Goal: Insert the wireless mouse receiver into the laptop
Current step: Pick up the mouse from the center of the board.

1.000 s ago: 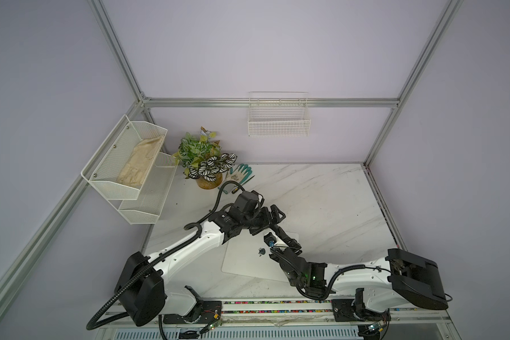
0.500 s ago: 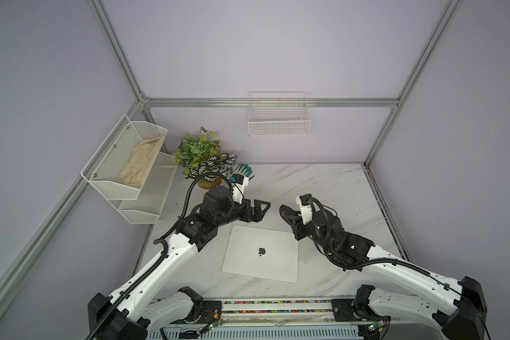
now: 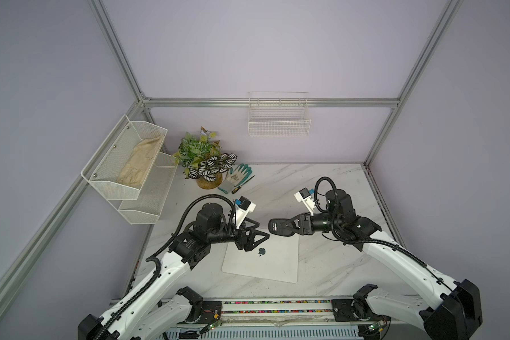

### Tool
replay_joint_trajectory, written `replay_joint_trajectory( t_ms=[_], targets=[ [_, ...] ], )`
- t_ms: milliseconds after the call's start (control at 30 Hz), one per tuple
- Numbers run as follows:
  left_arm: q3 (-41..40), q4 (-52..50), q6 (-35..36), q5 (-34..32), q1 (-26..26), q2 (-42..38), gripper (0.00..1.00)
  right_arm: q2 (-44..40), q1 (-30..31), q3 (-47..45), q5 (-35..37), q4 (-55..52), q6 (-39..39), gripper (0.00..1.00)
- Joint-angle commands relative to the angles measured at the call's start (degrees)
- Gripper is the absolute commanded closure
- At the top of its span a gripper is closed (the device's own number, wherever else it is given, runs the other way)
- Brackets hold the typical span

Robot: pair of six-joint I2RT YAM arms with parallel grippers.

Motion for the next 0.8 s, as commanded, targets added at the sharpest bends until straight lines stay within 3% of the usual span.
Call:
replay_joint_trajectory(
  t_ms=[0,367,533,767],
  targets=[
    [-2.0,6.7,-3.2,7.9,0.7,1.5,0.21,0.2,-0.4,-0.8,-7.5,4.2,3.0,0.90],
    [-3.3,12.2,-7.6,10.0,1.1,5.2,0.25,0.8,-0.4,-2.4,-10.4,9.5,6.1,0.91],
    [-4.2,15.7,-10.0,11.9,1.1,7.1,0.37,1.6,-0.4,-2.6,-11.0,13.3,8.4,0.91],
    [-6.7,25.5,-16.9,13.5,1.1,9.0,0.43,2.6,-0.4,-3.0,-11.8,16.1,10.1,0.91]
  ],
)
